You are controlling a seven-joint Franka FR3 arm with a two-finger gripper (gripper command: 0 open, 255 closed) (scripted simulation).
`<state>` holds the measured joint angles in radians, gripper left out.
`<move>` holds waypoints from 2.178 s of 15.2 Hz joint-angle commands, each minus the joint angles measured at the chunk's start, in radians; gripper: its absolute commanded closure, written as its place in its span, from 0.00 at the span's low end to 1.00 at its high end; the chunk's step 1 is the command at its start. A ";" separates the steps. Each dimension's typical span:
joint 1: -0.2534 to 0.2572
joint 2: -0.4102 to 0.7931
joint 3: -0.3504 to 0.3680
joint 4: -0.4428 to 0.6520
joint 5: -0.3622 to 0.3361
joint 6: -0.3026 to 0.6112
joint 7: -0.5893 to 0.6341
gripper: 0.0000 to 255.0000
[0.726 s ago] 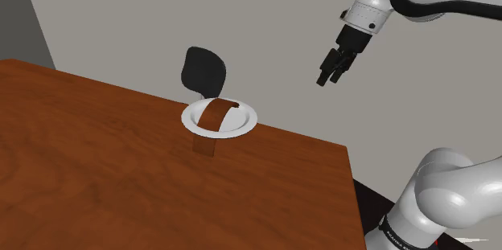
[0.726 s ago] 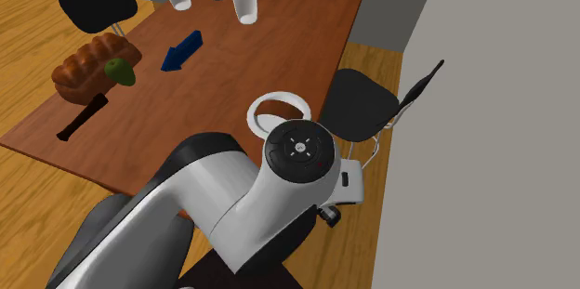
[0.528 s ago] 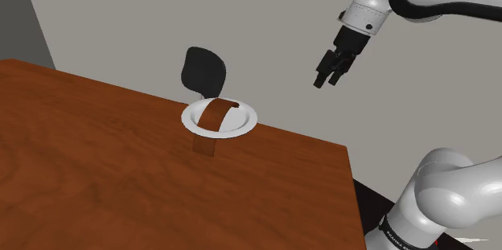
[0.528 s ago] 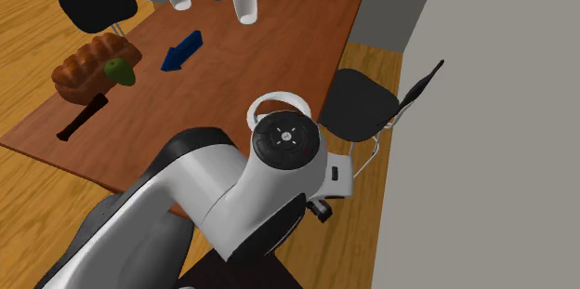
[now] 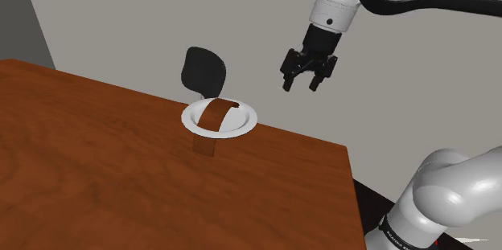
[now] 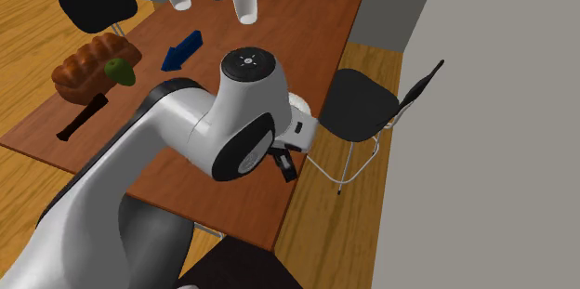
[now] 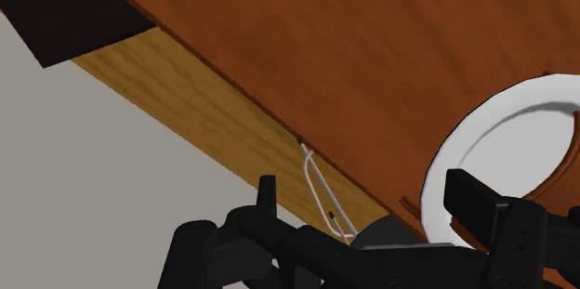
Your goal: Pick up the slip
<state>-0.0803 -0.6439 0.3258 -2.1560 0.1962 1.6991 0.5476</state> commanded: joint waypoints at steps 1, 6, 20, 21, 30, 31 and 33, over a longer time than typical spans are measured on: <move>-0.023 0.059 0.064 0.054 0.007 -0.003 0.123 0.00; -0.088 0.248 0.225 0.230 -0.021 -0.017 0.423 0.00; -0.075 0.787 0.463 0.646 -0.315 -0.072 1.055 0.00; -0.077 0.783 0.463 0.628 -0.312 -0.058 1.053 0.00; -0.081 0.778 0.461 0.589 -0.308 -0.022 1.052 1.00; -0.081 0.779 0.461 0.590 -0.309 -0.022 1.052 1.00; -0.081 0.779 0.461 0.591 -0.309 -0.023 1.052 1.00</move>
<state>-0.1611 0.1350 0.7875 -1.5653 -0.1125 1.6760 1.6002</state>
